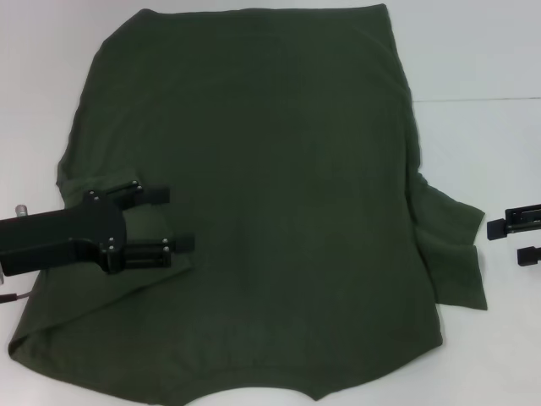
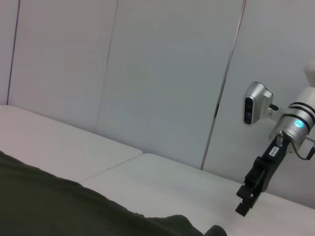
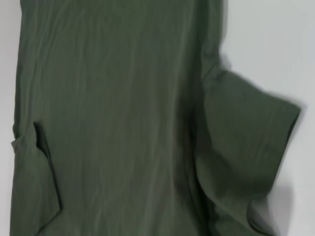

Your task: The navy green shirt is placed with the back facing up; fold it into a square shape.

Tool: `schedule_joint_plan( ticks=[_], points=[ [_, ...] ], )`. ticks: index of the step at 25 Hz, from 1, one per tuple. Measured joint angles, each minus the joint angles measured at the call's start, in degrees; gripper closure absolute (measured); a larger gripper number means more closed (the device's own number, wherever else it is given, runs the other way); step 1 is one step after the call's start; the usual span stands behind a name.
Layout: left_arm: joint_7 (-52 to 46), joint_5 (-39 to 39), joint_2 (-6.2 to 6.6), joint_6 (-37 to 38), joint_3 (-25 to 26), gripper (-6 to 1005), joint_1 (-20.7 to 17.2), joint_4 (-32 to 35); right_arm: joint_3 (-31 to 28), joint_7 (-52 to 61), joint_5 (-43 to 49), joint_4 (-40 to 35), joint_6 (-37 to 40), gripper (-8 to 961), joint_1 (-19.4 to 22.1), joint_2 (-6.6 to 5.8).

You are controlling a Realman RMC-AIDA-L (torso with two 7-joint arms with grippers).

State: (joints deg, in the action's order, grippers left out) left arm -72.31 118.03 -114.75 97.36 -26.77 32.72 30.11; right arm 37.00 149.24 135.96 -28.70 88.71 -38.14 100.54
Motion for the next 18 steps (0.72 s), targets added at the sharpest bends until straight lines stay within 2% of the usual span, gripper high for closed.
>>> schedule_joint_plan(
  ticks=[6,18],
  points=[
    [-0.79,0.14,0.34,-0.17,0.11,49,0.34,0.06,0.39,-1.84,0.05,0.68,-2.01,75,-0.46,1.09],
    [-0.85,-0.01,0.76,-0.4,0.74,49,0.78,0.55,1.28,-3.25,0.09,2.43,-6.03,75,-1.03,2.31]
  ],
)
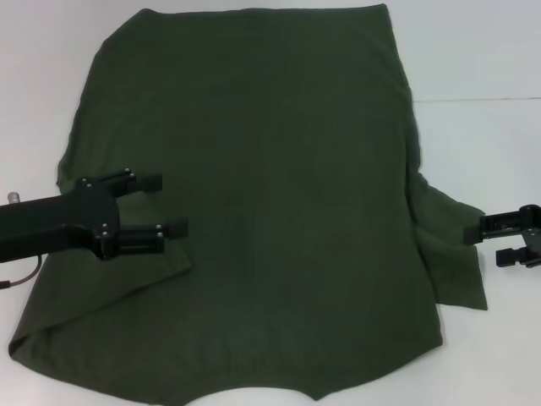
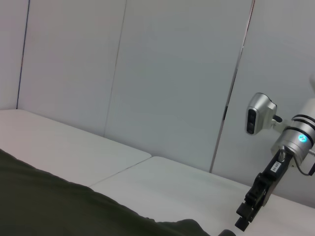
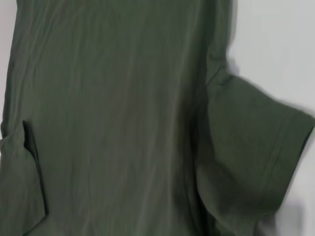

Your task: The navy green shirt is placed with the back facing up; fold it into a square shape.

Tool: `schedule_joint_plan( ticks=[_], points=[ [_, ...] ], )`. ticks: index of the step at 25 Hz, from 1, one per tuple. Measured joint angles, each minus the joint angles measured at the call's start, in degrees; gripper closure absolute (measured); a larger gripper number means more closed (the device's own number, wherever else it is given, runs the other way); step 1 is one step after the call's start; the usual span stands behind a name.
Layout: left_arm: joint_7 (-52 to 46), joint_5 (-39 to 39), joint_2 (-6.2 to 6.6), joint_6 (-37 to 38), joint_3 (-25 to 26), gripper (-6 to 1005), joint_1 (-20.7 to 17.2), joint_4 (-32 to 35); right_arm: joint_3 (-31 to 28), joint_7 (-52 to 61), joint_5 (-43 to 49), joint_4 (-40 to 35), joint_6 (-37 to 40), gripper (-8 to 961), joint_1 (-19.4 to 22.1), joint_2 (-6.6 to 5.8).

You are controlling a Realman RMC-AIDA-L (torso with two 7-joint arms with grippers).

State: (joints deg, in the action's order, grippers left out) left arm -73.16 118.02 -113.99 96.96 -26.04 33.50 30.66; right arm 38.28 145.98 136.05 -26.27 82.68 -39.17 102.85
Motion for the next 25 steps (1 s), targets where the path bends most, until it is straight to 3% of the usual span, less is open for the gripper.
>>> schedule_joint_plan(
  ticks=[13,25],
  points=[
    [-0.31,0.43,0.26,-0.11,0.03,50,0.05,0.2,0.57,-1.7,-0.06,1.23,-3.95,75,-0.71,2.12],
    [-0.55,0.12,0.17,-0.1,0.3,50,-0.4,0.2,0.82,-4.15,-0.18,0.91,-4.65,75,-0.97,2.89]
  ],
)
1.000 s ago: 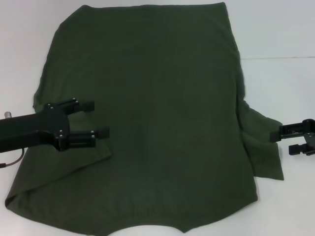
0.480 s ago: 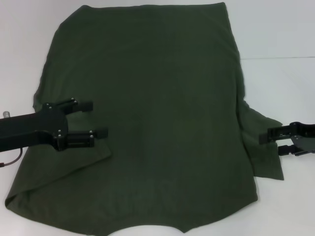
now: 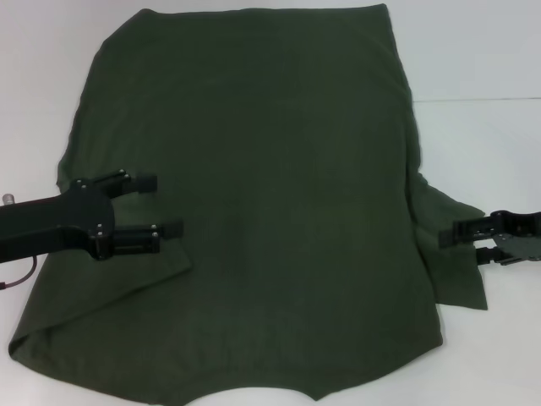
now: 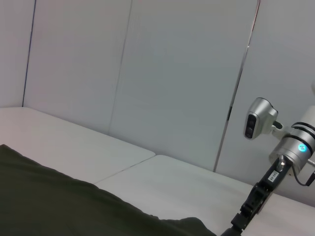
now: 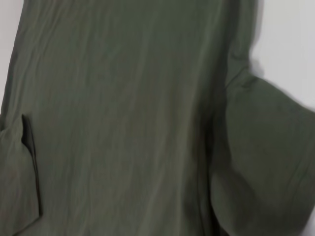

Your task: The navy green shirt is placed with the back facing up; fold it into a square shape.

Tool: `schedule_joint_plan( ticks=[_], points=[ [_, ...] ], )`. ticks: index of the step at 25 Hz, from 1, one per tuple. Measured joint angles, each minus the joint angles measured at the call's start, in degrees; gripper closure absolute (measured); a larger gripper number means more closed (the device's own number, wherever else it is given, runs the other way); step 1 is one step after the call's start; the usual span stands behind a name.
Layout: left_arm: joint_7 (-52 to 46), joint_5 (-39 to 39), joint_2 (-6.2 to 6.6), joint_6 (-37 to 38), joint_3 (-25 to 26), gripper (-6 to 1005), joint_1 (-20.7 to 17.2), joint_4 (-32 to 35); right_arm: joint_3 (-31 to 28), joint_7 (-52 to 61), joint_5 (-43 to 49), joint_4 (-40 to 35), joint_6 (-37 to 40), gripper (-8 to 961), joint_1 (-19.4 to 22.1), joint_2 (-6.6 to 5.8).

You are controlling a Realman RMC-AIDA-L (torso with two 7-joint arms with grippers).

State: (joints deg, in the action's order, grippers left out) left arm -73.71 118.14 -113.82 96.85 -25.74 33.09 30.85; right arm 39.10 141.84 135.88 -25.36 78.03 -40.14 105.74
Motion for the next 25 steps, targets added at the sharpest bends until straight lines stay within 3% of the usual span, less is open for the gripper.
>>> schedule_joint_plan(
  ticks=[25],
  points=[
    [-0.34,-0.02,0.02,-0.7,1.5,49,-0.11,-0.09,3.13,-1.59,0.37,-0.4,-0.27,76,-1.08,-0.53]
  ],
)
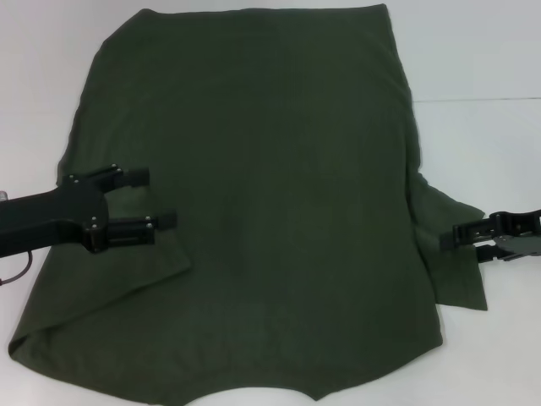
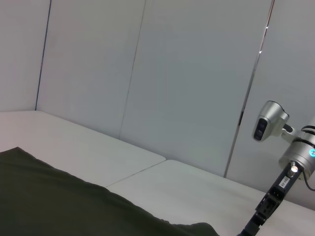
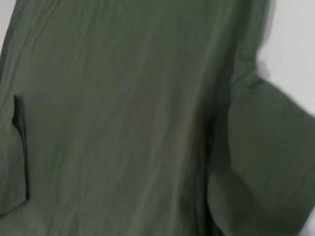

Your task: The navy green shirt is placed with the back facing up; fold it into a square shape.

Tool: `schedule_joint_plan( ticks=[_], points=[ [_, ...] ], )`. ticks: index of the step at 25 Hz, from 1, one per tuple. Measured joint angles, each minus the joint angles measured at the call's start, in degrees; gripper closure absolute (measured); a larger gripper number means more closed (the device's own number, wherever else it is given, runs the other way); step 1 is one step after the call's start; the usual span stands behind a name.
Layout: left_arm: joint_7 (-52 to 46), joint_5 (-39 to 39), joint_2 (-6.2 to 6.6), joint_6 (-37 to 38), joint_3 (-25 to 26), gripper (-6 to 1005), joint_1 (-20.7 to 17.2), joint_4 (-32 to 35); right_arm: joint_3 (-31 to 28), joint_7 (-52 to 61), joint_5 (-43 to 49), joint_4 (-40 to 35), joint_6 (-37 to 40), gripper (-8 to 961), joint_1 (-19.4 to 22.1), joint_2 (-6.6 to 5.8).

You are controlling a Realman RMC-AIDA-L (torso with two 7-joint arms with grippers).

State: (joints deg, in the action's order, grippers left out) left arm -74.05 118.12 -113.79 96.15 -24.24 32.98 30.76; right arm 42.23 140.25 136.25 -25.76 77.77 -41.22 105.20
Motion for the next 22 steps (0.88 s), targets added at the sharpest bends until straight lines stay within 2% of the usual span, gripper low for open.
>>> schedule_joint_plan(
  ticks=[7,22],
  points=[
    [-0.06,0.0,0.07,-0.01,-0.02,50,0.06,0.0,0.0,-0.64,-0.01,0.19,-0.66,76,-0.17,0.69],
    [0.07,0.0,0.07,-0.01,-0.03,50,-0.03,0.09,-1.48,2.84,-0.53,1.73,-0.83,77,0.33,0.55]
  ],
)
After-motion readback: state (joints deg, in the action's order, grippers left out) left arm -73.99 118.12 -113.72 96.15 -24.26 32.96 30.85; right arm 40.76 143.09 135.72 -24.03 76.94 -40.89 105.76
